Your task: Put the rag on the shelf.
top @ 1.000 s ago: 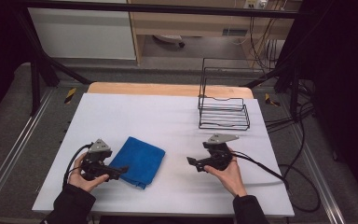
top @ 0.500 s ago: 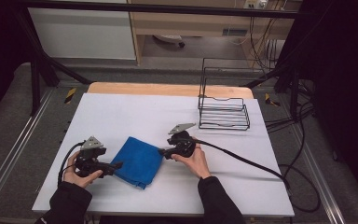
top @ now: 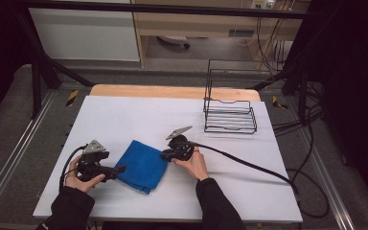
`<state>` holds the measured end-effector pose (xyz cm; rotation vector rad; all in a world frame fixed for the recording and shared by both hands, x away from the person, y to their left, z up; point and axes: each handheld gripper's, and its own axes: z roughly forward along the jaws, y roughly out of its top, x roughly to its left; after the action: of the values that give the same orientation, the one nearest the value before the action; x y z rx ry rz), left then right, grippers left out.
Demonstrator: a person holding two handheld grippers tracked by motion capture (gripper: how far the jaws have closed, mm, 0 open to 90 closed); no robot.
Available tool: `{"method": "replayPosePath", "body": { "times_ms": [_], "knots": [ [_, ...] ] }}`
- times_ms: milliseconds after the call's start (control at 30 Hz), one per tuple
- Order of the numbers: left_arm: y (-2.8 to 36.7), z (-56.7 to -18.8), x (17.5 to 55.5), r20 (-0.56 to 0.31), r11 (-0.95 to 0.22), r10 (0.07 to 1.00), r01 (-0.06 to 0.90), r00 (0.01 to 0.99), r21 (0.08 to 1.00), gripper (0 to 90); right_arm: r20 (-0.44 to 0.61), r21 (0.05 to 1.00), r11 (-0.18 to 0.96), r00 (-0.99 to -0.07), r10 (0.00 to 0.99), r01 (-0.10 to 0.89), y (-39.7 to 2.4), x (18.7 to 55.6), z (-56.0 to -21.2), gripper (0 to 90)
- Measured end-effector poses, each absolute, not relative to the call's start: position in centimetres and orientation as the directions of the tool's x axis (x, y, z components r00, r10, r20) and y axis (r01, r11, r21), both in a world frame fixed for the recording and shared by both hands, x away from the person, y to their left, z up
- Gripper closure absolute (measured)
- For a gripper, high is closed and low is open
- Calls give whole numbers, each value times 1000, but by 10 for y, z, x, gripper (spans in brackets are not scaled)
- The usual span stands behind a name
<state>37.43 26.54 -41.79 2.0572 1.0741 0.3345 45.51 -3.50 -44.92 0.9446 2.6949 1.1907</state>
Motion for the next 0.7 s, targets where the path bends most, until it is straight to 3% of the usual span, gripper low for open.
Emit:
{"method": "replayPosePath", "body": {
  "times_ms": [200, 700],
  "knots": [
    [266, -418, 374, -114, -342, 786, 580, 608, 739, 99, 214, 674, 499, -791, 573, 544, -37, 449, -443, 864],
    [263, -418, 373, -104, -353, 781, 573, 616, 740, 99, 210, 652, 361, -617, 758, 666, -89, 399, -424, 866]
  ]
}}
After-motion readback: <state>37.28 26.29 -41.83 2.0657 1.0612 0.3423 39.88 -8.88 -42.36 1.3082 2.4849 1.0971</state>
